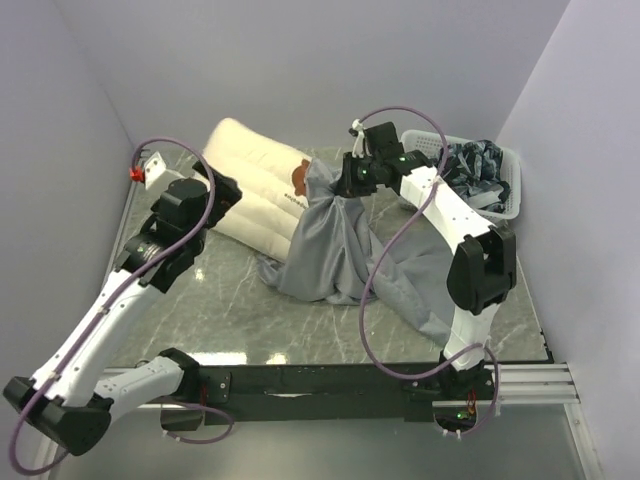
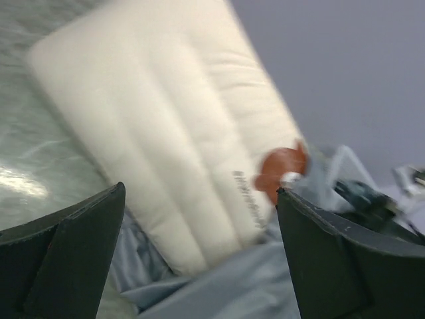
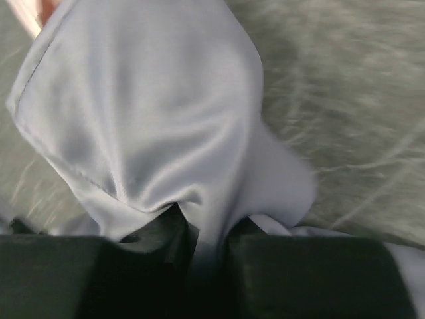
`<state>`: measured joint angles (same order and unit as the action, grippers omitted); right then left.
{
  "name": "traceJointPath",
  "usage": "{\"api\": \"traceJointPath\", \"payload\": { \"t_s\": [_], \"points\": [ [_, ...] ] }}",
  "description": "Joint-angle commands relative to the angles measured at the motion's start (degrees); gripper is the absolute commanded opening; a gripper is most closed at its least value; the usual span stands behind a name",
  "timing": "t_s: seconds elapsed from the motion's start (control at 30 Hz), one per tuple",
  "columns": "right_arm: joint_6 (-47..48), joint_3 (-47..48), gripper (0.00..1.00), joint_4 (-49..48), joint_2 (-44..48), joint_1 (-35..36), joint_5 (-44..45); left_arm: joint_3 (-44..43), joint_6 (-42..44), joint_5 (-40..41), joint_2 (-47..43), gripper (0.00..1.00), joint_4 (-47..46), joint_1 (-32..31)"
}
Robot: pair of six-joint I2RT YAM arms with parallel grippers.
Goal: Put the pillow into the pillowcase
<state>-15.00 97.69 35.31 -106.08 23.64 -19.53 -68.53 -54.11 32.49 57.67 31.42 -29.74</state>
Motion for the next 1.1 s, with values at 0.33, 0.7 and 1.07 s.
{"api": "traceJointPath", "payload": {
  "t_s": [0.33, 0.7, 1.07],
  "points": [
    [-3.5, 7.9, 0.81, 8.8, 2.0, 10.1, 33.3, 1.6, 4.5, -18.4, 24.9, 0.99, -15.1, 20.4],
    [-10.5, -13.4, 0.84, -5.4, 9.9, 22.2, 30.3, -9.6, 4.3, -23.9, 49.8, 0.99, -15.2, 23.2],
    [-10.8, -12.9, 0.84, -4.9, 8.9, 24.5, 31.2, 14.2, -7.4, -18.0, 39.6, 0.01, -24.7, 18.0]
  ]
}}
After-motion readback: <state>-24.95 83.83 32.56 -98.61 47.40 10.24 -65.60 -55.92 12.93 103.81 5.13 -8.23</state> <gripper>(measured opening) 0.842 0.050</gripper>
